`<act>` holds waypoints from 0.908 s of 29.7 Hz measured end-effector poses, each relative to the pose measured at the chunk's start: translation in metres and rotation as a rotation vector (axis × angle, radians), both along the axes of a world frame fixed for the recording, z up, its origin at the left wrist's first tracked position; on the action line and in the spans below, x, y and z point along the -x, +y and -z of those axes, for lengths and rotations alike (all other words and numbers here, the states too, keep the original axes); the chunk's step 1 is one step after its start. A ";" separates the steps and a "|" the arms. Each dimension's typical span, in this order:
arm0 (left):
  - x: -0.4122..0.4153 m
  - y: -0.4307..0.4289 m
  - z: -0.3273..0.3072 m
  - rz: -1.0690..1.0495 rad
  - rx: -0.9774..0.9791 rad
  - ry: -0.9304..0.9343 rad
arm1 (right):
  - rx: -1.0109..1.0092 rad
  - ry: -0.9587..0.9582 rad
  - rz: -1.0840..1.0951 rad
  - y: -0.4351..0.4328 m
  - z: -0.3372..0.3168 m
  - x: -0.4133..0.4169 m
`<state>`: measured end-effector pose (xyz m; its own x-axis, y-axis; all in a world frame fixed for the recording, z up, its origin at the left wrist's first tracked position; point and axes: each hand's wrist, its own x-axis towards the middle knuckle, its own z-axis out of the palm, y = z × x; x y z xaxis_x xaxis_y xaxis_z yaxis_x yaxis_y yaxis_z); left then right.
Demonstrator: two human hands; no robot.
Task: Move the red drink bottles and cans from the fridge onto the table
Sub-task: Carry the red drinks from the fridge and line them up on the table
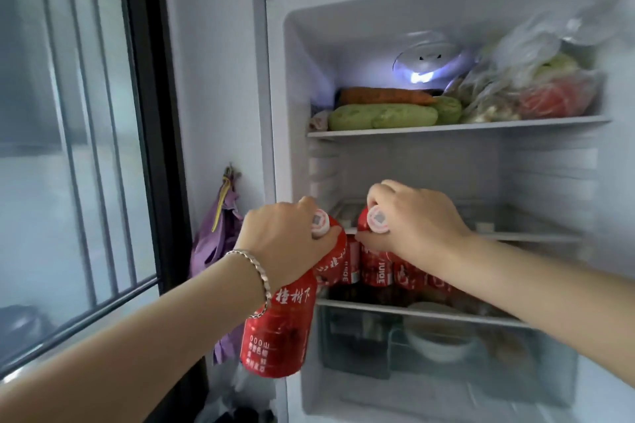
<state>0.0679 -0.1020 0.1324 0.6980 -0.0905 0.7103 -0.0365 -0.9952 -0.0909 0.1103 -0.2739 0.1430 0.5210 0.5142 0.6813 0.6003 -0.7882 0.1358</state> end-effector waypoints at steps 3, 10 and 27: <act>0.035 0.006 0.020 -0.067 -0.006 0.121 | 0.011 0.097 -0.014 0.010 0.011 0.036; 0.136 0.024 0.100 -0.311 0.055 0.487 | 0.071 0.495 -0.198 0.029 0.070 0.092; 0.553 -0.093 0.237 -1.239 0.385 0.484 | 0.723 0.503 -1.103 0.070 0.216 0.409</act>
